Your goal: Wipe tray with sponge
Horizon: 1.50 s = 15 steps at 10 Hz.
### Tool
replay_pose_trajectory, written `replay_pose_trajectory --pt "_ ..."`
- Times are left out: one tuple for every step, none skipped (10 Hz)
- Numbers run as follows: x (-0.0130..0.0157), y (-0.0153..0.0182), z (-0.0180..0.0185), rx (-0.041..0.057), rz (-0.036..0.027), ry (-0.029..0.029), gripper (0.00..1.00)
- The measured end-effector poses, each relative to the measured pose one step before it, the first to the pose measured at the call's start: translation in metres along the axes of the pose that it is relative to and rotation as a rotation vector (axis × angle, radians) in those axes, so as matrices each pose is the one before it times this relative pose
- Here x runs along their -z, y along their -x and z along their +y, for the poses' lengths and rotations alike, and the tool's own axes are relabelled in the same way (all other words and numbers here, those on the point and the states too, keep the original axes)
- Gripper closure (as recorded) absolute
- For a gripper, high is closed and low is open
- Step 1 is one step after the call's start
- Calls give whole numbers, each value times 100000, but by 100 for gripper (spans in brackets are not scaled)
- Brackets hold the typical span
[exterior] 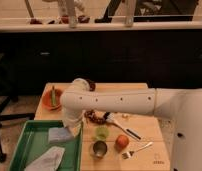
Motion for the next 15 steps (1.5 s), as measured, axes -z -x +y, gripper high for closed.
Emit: replay_pose_trajectory --pt "-548 1742 -1109 3022 494 1011 100" --pt "-409 1223 -733 1870 403 525 100" --pt "-605 1358 -814 1579 1383 314 100" --pt "-795 913 -547 391 1666 50 100" --pt "-788 745 -336 -52 973 105 100" --pt "-1099 168 -503 -1382 1902 -482 100" --pt "-1146 -357 -113 -1448 913 110 100" --pt "-1106 -828 16 -1929 780 653 100" --pt "-849 -279 -207 -779 230 1045 100" --pt "-929 -651 -278 -1380 408 992 100" --pt "-1012 -855 -205 -1511 678 1521 100" --pt "-1010 -929 -184 -1719 262 1255 100" --pt "-897 -1054 92 -1547 879 1940 100" --pt "-718 -822 99 -849 1459 1589 100" --pt "-488 -596 200 -522 1116 809 100"
